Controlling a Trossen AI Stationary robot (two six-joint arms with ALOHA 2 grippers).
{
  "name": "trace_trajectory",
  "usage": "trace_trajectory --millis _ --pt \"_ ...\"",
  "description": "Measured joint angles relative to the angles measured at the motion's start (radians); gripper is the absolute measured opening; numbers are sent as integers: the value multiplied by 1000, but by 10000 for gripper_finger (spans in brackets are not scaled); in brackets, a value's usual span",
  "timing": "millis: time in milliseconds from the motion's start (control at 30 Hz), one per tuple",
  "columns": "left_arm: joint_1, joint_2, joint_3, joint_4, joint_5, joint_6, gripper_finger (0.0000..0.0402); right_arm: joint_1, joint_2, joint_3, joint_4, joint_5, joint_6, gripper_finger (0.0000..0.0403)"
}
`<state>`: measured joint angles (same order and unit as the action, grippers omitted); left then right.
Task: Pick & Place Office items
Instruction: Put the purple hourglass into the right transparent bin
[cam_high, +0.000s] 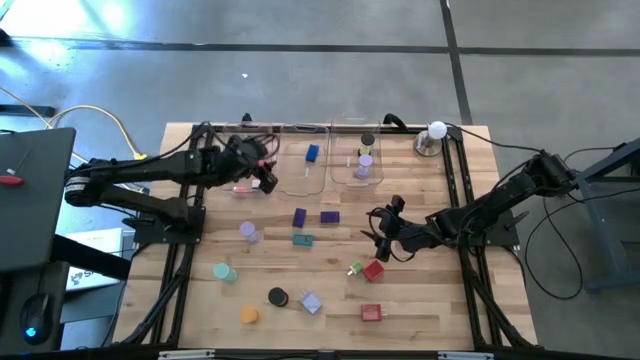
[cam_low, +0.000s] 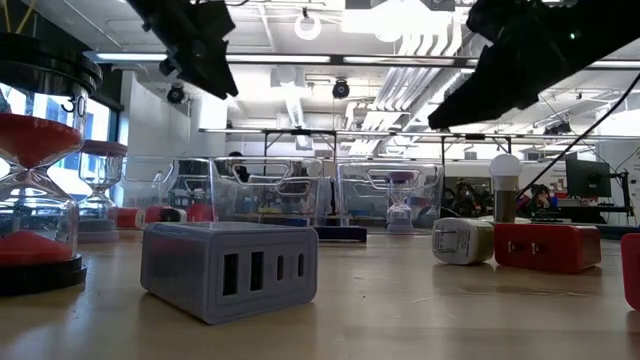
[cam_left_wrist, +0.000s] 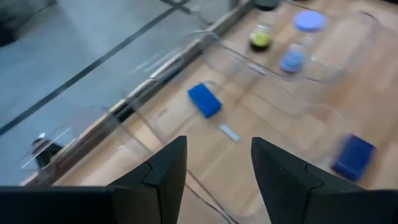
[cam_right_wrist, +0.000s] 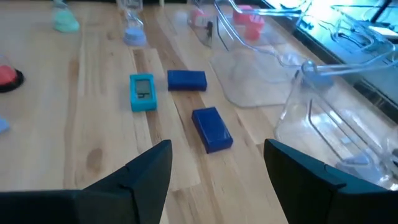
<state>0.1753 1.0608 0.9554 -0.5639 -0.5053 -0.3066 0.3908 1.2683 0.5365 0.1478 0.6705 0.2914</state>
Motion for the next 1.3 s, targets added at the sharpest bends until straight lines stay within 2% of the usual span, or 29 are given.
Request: trace_trajectory --millis 233,533,667,900,967,1133,1300 --pt "-101 4 0 0 0 3 172 0 -45 0 0 -137 -134 244" --pt "-193 4 0 35 0 17 175 2 -66 0 20 -250 -157 244" --pt "-237 4 0 46 0 41 203 2 -66 0 19 -319 -157 244" --pt "-306 4 0 119 20 44 272 2 -66 0 23 -364 -135 244" --pt "-326 4 0 136 27 44 280 2 -66 0 16 -384 -126 244" --pt "-367 4 0 153 36 45 282 11 -66 9 11 -548 -109 244" --pt "-385 21 -1 153 37 45 283 42 -66 53 2 -555 -178 244"
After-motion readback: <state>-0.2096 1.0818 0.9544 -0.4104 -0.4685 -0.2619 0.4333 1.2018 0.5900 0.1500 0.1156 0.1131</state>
